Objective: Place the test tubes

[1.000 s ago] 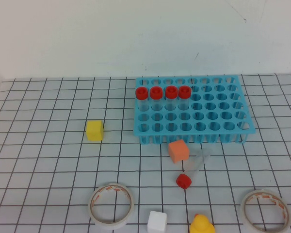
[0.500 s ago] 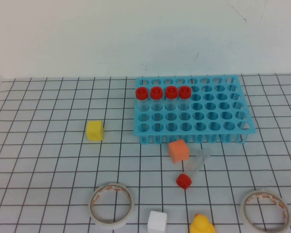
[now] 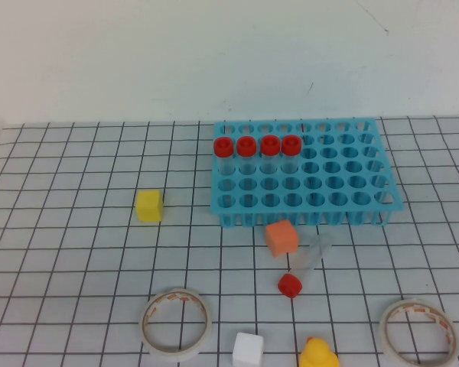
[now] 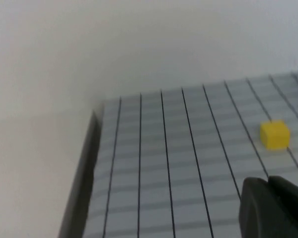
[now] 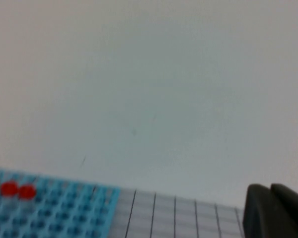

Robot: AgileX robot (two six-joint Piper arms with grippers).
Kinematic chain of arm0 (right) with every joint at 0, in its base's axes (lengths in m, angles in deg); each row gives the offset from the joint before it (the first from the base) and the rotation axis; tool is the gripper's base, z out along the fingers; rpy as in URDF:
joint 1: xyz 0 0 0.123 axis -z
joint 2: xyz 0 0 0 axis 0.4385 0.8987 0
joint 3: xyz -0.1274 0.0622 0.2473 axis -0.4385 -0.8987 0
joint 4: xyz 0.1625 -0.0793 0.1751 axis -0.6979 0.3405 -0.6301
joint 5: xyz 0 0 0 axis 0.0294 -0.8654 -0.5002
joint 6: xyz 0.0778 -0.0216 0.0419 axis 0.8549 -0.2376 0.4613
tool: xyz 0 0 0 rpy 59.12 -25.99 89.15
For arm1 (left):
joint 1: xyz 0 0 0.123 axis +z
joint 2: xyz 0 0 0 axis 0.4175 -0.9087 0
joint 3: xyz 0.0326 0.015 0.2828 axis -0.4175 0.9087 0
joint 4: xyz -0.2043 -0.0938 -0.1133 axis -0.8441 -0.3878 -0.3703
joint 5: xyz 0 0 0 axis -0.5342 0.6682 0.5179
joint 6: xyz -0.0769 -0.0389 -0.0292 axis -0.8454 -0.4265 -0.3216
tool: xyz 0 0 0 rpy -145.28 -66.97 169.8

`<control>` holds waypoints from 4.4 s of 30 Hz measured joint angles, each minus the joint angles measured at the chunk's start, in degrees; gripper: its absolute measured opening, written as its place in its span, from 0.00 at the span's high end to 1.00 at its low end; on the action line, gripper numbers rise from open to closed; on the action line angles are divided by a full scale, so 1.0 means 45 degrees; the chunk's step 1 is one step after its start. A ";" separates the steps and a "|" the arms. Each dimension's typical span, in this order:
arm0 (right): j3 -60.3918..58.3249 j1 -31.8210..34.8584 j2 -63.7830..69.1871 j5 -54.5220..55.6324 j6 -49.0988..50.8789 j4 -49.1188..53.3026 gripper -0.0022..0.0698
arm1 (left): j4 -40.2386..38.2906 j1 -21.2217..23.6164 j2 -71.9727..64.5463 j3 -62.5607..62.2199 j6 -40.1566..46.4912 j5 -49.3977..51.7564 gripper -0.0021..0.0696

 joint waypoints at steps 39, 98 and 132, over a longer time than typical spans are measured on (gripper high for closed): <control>0.7810 -0.6283 1.8542 -0.6755 -1.5748 -0.1152 0.36 | -0.2983 0.0000 -0.0975 0.2410 0.0558 0.0945 0.97; 0.6570 -0.6361 1.6084 -0.3791 -1.8065 -1.3561 0.65 | -1.3730 0.0000 -0.0975 0.1210 1.1544 -0.1811 0.97; 0.3766 -1.0176 1.4865 -0.6473 -2.3352 -1.9930 0.65 | -2.1965 0.0000 -0.2460 0.0821 1.6461 0.2020 0.22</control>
